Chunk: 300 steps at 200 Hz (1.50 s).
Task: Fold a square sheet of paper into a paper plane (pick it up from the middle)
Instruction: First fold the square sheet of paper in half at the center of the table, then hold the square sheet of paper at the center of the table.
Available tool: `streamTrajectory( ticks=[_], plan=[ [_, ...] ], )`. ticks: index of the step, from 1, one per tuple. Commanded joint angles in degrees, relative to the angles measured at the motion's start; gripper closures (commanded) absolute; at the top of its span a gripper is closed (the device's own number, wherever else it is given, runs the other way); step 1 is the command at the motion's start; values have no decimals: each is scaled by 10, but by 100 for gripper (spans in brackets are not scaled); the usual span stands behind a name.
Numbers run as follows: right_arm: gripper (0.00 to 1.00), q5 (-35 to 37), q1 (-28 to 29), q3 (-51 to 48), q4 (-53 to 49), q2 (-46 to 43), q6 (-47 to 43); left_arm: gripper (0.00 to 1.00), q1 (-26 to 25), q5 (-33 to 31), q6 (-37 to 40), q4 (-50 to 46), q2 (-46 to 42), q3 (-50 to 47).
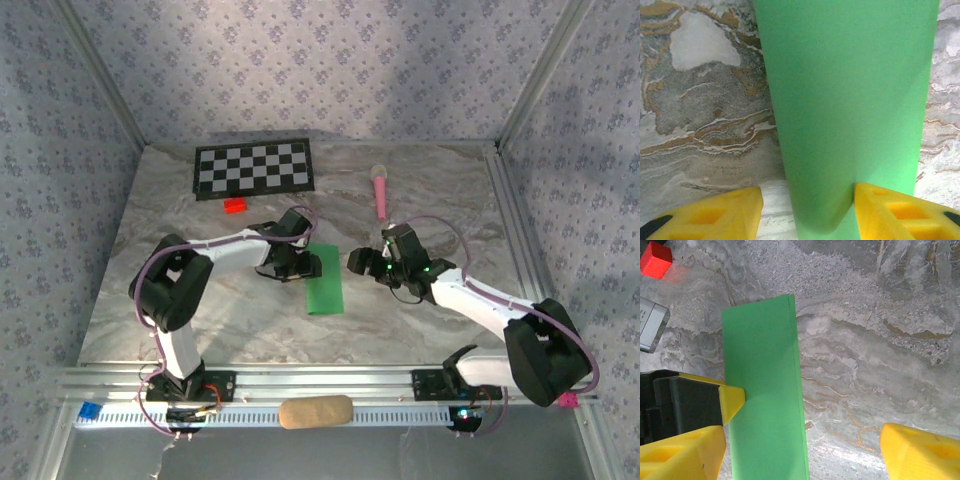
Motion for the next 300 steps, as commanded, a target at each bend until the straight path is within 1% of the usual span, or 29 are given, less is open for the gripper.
streamTrajectory(
  ticks=[1,81,163,211,300],
  plan=[
    [17,9,3,14,-8,6,0,46,-7,-17,15,-6,27,5],
    [17,12,4,15,-10,4,0,46,-8,-21,9,-10,32,4],
    [16,12,3,16,-13,2,0,46,-8,-40,-1,-19,29,2],
    [16,16,4,13,-14,1,0,49,-7,-49,-1,-19,21,-3],
    [15,18,4,13,-15,1,0,47,-5,-45,3,-21,30,-3]
  ],
)
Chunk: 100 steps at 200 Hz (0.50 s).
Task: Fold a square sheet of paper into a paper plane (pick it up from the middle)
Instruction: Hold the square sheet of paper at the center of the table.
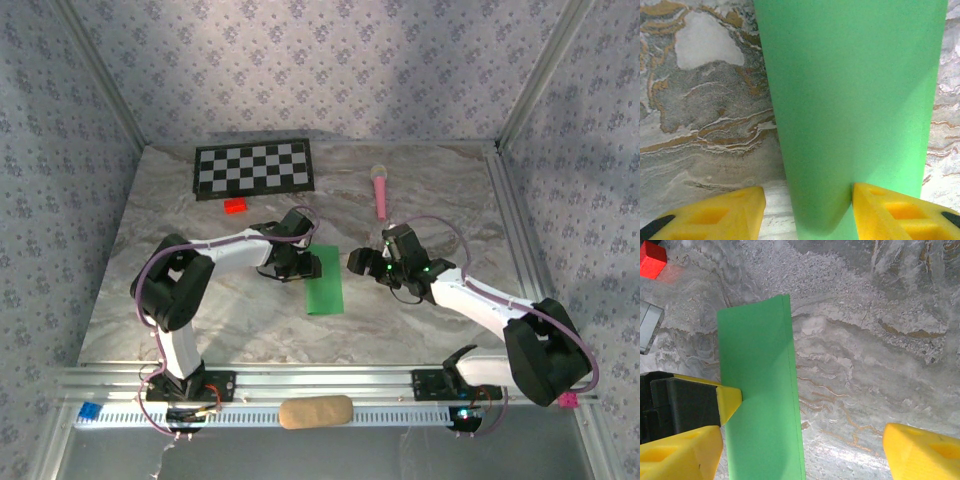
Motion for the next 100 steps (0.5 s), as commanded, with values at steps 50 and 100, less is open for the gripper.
streamTrajectory(
  ticks=[50,100],
  plan=[
    [15,11,3,13,-11,0,1,46,-1,-24,4,-10,34,-5],
    [14,11,3,13,-12,0,0,46,-1,-27,8,-15,40,-1]
  ],
)
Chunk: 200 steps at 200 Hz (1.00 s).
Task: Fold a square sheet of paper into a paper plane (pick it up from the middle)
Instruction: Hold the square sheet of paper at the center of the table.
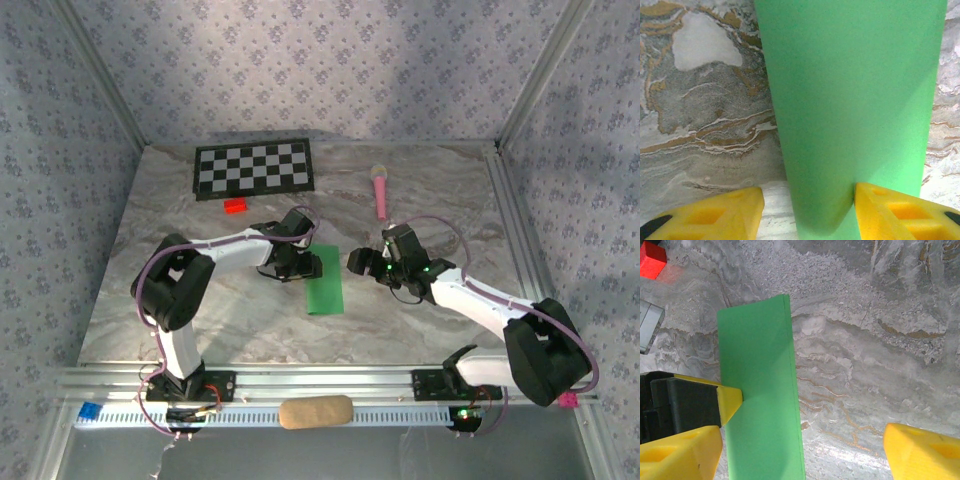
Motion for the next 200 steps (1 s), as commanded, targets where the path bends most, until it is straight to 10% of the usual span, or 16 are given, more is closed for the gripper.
streamTrajectory(
  ticks=[1,200],
  plan=[
    [14,9,3,13,-11,0,0,46,-1,-27,8,-13,37,-5],
    [14,14,3,12,-14,2,0,41,-4,-35,28,-18,66,-1]
  ],
)
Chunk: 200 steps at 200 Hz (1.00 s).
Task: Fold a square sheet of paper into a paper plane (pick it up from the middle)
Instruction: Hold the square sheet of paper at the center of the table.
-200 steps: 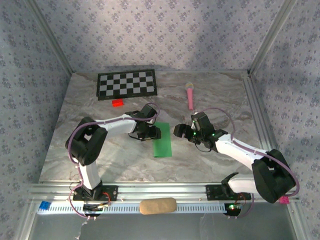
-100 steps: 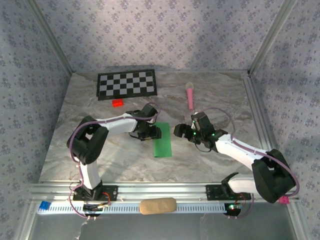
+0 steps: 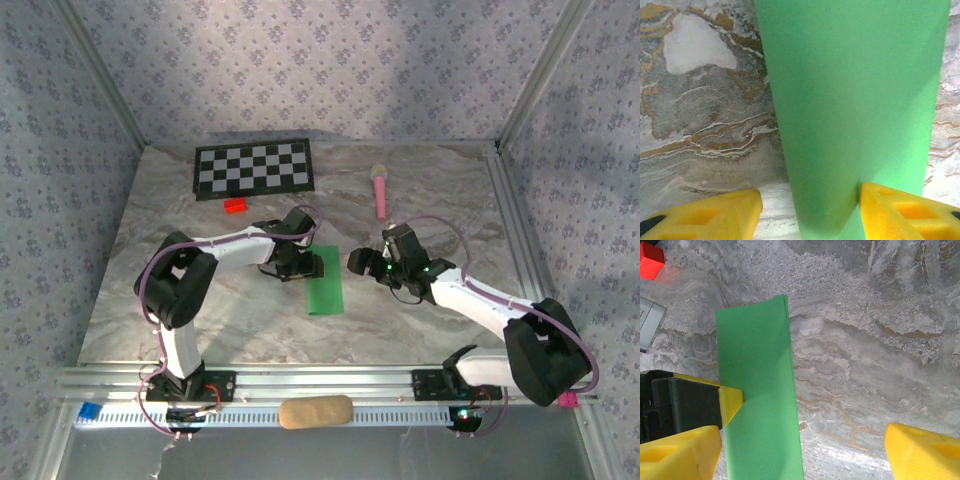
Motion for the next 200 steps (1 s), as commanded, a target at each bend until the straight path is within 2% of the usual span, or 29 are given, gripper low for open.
streamTrajectory(
  ticks=[1,92,134,152,200],
  plan=[
    [14,11,3,13,-13,2,0,41,-2,-36,17,-1,52,-18],
    [14,6,3,12,-7,6,-1,41,-2,-37,13,6,56,-18],
    [20,-14,3,9,16,18,-2,41,-3,-36,15,6,56,-19],
    [29,-30,4,10,27,30,-2,41,-2,-38,16,5,55,-19],
    [73,-85,8,36,50,90,-5,41,-3,-36,16,8,56,-19]
  ],
)
